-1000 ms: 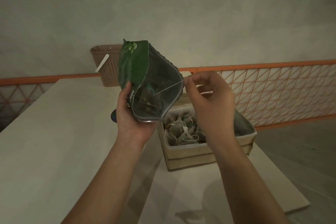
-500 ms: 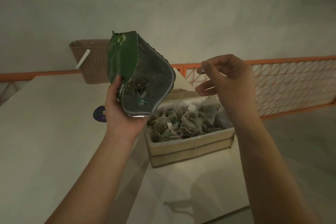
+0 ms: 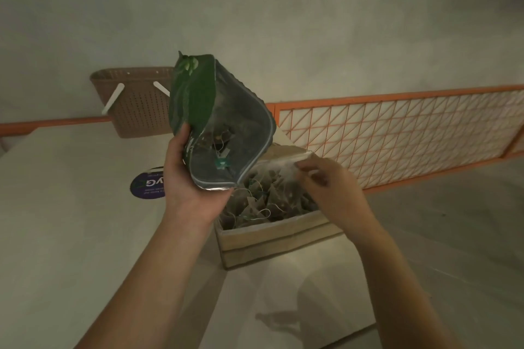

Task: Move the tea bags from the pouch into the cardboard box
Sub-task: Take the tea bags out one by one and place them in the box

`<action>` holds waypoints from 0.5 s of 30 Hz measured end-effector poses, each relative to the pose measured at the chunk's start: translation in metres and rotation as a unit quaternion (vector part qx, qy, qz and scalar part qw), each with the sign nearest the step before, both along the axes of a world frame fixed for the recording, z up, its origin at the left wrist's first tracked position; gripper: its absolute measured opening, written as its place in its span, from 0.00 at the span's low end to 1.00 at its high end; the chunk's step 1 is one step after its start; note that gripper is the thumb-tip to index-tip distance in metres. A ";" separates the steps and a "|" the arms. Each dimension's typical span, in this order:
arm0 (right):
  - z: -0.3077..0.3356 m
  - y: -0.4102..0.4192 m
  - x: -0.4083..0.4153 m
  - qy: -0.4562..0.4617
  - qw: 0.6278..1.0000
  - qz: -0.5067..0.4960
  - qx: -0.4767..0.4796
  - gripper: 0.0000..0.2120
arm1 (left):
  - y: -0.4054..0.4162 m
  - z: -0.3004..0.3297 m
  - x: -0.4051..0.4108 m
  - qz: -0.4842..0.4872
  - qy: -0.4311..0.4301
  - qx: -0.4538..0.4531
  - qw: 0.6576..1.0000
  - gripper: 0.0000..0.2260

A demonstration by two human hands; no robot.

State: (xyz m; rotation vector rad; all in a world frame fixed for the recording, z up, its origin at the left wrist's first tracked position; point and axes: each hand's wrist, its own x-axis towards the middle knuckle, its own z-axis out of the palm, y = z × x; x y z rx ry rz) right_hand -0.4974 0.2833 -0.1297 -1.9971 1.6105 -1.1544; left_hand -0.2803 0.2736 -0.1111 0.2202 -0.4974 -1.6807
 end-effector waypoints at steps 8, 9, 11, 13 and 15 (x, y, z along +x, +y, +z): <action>0.007 0.009 0.020 0.066 0.997 -0.031 -0.016 0.18 | 0.003 0.004 0.005 0.011 0.013 0.013 1.000 0.23; 0.012 0.013 0.026 0.008 0.998 -0.036 -0.050 0.17 | 0.004 0.005 0.006 0.012 0.013 0.015 1.000 0.23; 0.024 0.023 0.042 -0.106 0.987 -0.037 -0.117 0.11 | 0.004 0.005 0.009 0.012 0.014 0.016 1.000 0.23; 0.037 0.034 0.060 -0.116 0.976 -0.019 -0.185 0.05 | 0.004 0.004 0.010 0.012 0.011 0.010 1.000 0.24; 0.042 0.038 0.077 -0.017 0.970 -0.006 -0.242 0.06 | 0.006 0.004 0.010 0.008 0.002 0.002 1.000 0.26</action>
